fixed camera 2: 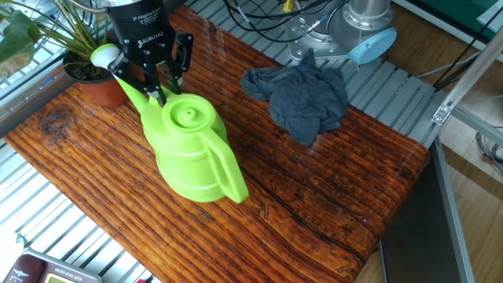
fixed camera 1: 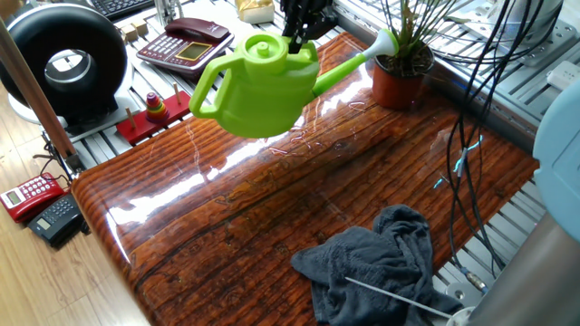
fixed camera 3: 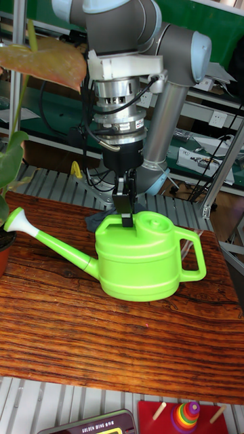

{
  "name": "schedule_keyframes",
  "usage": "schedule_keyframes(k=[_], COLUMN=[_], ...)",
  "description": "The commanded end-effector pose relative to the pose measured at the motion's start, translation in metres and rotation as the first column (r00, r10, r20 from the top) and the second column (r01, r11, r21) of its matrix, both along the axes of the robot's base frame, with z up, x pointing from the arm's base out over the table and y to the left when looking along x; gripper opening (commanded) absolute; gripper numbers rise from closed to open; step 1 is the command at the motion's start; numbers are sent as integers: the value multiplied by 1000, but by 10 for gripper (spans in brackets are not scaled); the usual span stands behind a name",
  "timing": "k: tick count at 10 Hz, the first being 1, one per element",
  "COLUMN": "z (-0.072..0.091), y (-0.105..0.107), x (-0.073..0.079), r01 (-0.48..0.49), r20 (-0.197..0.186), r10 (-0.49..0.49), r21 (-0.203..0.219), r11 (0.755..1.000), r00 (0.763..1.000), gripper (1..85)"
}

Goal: Water the plant

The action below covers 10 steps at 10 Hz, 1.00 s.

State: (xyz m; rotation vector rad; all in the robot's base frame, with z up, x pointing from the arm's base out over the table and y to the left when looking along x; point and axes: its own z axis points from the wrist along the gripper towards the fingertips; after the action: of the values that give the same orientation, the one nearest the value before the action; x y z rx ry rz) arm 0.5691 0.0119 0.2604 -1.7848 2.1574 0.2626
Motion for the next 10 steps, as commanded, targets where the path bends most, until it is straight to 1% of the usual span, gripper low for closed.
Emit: schedule_keyframes(k=[1,2,4,10], z=[3,2,1,2], y=[1,-2,-7,-10], x=[-1,-1,-3,-10], r01=[-3,-4,-3,3], r20=[12,14,17,24], r10=[3,4,3,-4], r21=[24,13,8,27], r11=[1000,1000,1000,1000], r00=[1000,1000,1000,1000], gripper=[10,10,10,10])
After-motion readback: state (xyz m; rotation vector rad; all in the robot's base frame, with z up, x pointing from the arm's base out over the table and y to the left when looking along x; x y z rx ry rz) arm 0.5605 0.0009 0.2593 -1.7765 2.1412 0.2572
